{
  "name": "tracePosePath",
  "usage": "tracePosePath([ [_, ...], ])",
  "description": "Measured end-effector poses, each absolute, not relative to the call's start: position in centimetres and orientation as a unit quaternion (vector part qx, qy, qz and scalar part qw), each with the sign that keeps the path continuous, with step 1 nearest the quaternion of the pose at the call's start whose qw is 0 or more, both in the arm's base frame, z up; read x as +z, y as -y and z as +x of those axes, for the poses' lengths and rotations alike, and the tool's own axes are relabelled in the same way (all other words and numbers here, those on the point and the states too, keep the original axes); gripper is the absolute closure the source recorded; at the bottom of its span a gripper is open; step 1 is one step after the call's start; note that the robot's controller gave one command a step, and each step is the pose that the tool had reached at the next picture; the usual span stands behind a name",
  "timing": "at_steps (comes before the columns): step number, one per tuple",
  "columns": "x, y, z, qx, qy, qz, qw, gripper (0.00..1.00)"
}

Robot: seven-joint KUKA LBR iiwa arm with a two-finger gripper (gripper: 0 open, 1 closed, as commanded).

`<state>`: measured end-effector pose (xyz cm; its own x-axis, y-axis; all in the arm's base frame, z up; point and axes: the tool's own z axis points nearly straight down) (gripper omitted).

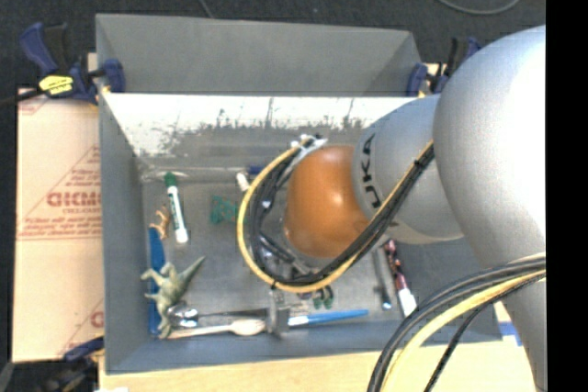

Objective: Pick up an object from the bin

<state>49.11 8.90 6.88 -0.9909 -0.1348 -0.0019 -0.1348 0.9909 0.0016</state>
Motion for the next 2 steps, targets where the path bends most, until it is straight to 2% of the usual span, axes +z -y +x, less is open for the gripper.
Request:
tracePosePath([
  [1,10.1,-5.9,48.2,-0.001,-0.998,0.059,0.004,0.0],
  [2,10.0,-11.7,47.2,0.001,-0.998,-0.056,0.004,0.0],
])
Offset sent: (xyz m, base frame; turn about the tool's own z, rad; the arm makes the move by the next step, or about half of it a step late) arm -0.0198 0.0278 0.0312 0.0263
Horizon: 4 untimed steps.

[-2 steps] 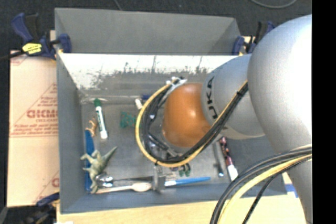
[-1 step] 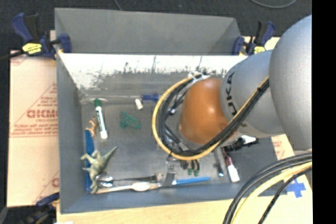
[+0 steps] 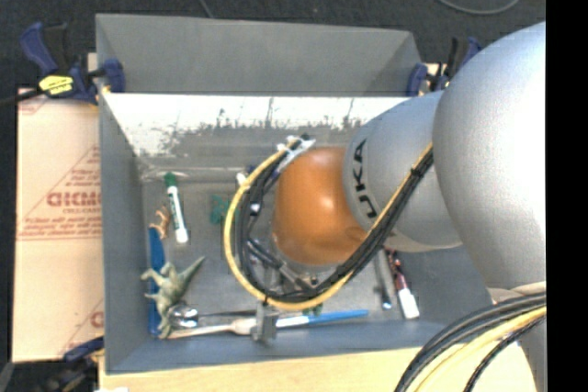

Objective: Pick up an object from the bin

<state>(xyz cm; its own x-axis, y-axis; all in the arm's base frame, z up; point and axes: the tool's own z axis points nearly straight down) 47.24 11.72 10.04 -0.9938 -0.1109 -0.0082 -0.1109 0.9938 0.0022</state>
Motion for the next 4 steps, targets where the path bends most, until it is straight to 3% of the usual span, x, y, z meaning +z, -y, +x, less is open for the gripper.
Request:
tracePosePath([
  [1,7.0,-9.8,47.9,-0.001,-0.983,0.184,0.001,0.0],
  [2,7.1,-6.7,47.4,0.001,-1.0,0.003,0.002,1.0],
  [3,7.1,-6.7,47.4,0.001,-1.0,0.003,0.002,1.0],
  [4,10.5,-6.7,47.2,0.001,-1.0,0.003,0.0,1.0],
])
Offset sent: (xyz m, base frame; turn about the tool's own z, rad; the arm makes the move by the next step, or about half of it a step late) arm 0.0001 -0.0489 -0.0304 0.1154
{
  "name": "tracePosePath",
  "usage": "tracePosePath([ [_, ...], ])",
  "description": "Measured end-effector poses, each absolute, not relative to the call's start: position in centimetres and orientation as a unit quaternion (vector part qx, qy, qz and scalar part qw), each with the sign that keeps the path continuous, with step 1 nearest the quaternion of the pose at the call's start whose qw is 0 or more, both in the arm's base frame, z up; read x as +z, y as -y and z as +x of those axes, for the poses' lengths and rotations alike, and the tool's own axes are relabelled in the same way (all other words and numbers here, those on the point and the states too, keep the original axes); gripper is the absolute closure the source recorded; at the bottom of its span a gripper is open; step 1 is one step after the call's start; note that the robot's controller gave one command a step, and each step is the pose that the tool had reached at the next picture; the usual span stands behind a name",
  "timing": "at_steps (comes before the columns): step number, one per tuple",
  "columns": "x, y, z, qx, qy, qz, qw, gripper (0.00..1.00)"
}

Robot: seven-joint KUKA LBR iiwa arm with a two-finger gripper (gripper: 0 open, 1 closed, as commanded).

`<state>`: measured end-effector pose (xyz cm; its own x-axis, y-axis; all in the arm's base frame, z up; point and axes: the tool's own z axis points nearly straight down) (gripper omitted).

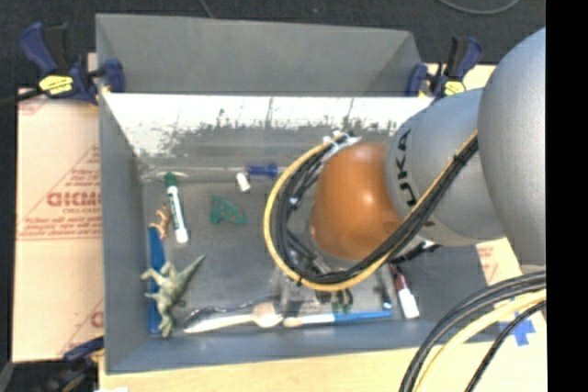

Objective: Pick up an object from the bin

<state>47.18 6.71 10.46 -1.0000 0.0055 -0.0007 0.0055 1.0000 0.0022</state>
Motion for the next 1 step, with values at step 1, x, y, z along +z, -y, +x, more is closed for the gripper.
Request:
tracePosePath([
  [1,12.91,-6.69,47.24,0.001,-1.0,0.002,0.002,1.0],
])
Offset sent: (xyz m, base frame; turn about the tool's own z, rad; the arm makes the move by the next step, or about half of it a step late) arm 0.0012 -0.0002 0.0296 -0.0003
